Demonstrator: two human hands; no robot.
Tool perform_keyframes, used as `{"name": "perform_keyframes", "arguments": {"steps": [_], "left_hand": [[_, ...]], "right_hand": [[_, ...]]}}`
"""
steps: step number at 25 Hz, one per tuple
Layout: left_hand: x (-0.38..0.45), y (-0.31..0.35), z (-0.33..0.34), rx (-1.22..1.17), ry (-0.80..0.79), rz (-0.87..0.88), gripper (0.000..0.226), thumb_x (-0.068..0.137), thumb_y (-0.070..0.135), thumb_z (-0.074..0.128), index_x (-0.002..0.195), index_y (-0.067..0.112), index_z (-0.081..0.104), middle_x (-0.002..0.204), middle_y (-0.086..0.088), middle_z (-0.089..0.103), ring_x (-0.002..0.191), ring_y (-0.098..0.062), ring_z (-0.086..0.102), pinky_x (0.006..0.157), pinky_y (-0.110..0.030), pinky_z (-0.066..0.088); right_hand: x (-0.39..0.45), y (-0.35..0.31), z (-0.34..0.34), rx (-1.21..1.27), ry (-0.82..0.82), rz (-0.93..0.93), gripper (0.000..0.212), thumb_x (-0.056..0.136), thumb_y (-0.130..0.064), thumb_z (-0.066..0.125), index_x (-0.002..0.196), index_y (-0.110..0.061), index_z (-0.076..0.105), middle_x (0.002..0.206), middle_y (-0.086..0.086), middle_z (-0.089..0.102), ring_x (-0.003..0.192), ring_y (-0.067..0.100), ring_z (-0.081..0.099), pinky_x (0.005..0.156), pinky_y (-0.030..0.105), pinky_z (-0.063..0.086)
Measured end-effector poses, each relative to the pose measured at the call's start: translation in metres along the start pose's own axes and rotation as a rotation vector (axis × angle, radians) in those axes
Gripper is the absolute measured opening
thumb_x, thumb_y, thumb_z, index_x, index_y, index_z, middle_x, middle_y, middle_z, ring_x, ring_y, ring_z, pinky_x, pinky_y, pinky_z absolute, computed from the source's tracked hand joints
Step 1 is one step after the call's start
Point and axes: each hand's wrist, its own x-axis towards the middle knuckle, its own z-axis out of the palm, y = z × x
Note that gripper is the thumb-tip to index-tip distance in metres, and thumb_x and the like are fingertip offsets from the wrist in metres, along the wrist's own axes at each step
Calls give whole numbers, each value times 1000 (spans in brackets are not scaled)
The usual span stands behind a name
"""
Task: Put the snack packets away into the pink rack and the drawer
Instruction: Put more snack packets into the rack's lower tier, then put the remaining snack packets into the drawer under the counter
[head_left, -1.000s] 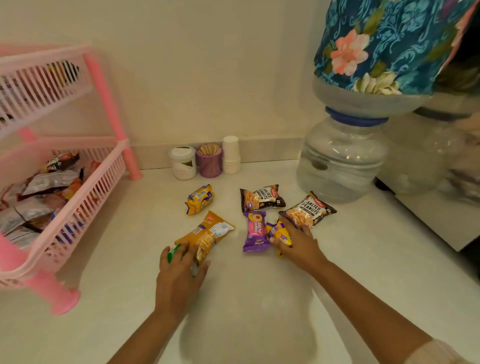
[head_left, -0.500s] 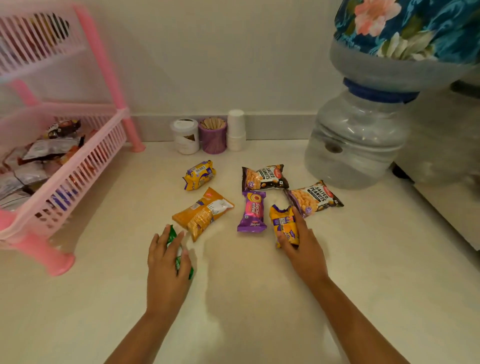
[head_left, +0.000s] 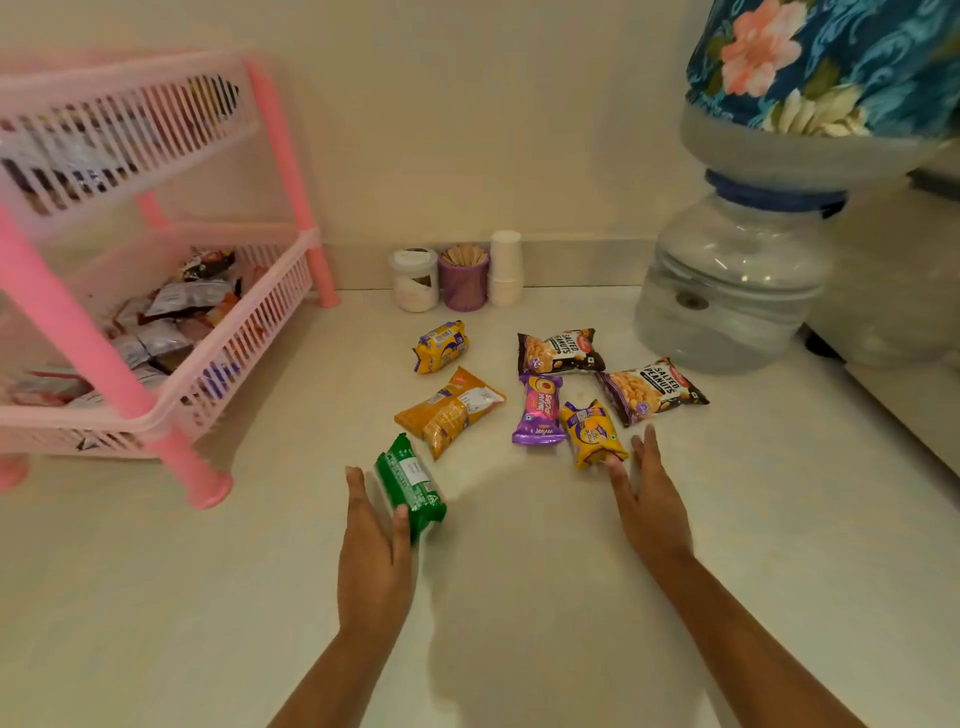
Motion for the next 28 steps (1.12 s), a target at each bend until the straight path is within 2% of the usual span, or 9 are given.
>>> {"name": "perform_keyframes", "arguments": {"steps": [4,6,10,13,16,20,23,25,28], "left_hand": [[-29,-14,-16,319,-157,60,69,94,46,33,147,15,3,156,-5,17,141,-21,23,114,-37,21],[-45,-18,-21,561,-271,164,66,95,47,27,148,14,4,157,-4,10,144,-20,10,117,-38,10],[-80,-17,-26,739,-405,281,62,93,54,16,148,26,8,158,1,5,145,-21,0,116,-45,4],[-102,-2,-30,792,-452,369,64,91,58,18,145,25,25,154,-3,23,142,-28,19,113,-52,17],[-131,10,-38,782,-512,454,66,86,58,21,127,21,56,133,-7,56,122,-33,52,92,-59,44],[-147,13,-45,841,-563,506,72,78,65,29,122,19,61,127,-10,60,115,-36,56,83,-61,47],[-161,16,-42,831,-638,482,78,77,74,36,137,25,42,143,-13,41,128,-41,41,91,-66,38],[-167,15,-28,821,-652,476,84,79,74,33,144,34,-2,153,-7,-7,141,-43,2,105,-68,11],[-175,16,-8,852,-639,459,84,80,76,23,135,36,-26,145,1,-31,139,-40,-20,107,-65,-6]], "right_hand": [[-35,3,-4,-200,-17,53,74,92,-45,46,148,-23,3,153,6,28,139,28,28,110,42,28],[-58,4,-7,-390,-64,3,64,95,-42,39,148,-20,12,155,7,21,143,27,17,116,40,17],[-112,13,-9,-594,-128,-42,58,97,-45,24,148,-20,15,158,0,10,146,21,3,118,38,3],[-149,16,-13,-675,-153,-52,60,96,-50,17,149,-22,8,158,-2,4,146,20,-1,117,40,1],[-179,23,-22,-719,-189,-81,58,96,-51,11,148,-27,2,158,-7,-3,145,17,-7,116,43,-4],[-206,35,-36,-711,-179,-99,57,96,-53,10,147,-32,-1,157,-11,-7,144,14,-11,116,41,-7],[-228,45,-41,-634,-151,-108,57,95,-53,14,145,-35,-6,152,-15,-16,143,12,-16,115,40,-12],[-247,55,-46,-452,-171,-181,52,95,-52,16,142,-40,-2,150,-23,-12,142,5,-16,116,35,-9],[-276,74,-56,-130,-140,-189,46,93,-55,19,138,-47,21,147,-28,21,139,-3,18,117,27,14]]}}
